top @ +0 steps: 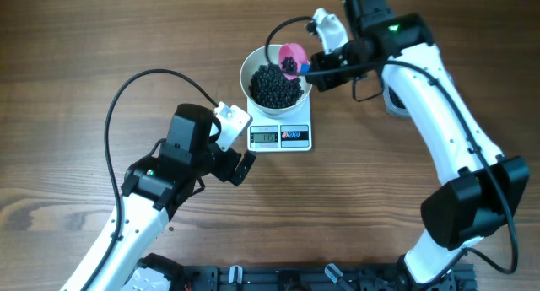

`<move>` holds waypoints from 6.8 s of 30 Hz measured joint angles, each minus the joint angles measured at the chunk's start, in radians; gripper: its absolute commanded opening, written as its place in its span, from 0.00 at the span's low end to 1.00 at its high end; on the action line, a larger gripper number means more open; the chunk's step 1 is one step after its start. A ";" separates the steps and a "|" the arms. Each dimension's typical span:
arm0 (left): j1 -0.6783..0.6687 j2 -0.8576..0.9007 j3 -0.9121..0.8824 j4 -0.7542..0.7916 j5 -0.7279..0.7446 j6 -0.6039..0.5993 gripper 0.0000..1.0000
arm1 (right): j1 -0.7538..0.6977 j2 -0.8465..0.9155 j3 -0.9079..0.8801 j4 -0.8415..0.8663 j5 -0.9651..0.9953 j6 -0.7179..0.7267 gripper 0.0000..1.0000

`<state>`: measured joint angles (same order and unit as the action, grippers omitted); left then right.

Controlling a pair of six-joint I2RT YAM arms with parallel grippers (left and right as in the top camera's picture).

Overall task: Scoop item into bowl and weigh 150g on scale
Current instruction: 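Lift the filled scoop and carry it over the white bowl, then tip the scoop slowly to pour beans into the bowl, then move the empty scoop back right over the bean tub, then dip the scoop into the black beans with the right gripper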

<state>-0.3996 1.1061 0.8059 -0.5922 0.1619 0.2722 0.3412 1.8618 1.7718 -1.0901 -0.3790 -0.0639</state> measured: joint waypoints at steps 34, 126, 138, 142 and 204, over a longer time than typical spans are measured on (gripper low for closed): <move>0.000 0.000 0.000 0.000 0.000 0.000 1.00 | 0.112 0.000 0.000 0.045 0.246 -0.211 0.04; 0.000 0.000 0.000 0.000 0.000 0.000 1.00 | 0.114 0.000 0.000 0.086 0.210 -0.266 0.04; 0.000 0.000 0.000 0.000 0.000 0.000 1.00 | -0.011 0.000 0.000 0.082 -0.039 -0.229 0.04; 0.000 0.000 0.000 0.000 0.000 0.000 1.00 | -0.061 0.000 0.000 0.081 -0.111 -0.224 0.04; 0.000 0.000 0.000 0.000 0.000 0.000 1.00 | -0.387 -0.206 -0.002 -0.262 0.541 -0.082 0.04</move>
<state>-0.3996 1.1061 0.8059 -0.5919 0.1619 0.2722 -0.0456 1.6558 1.7695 -1.3518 0.1619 -0.1463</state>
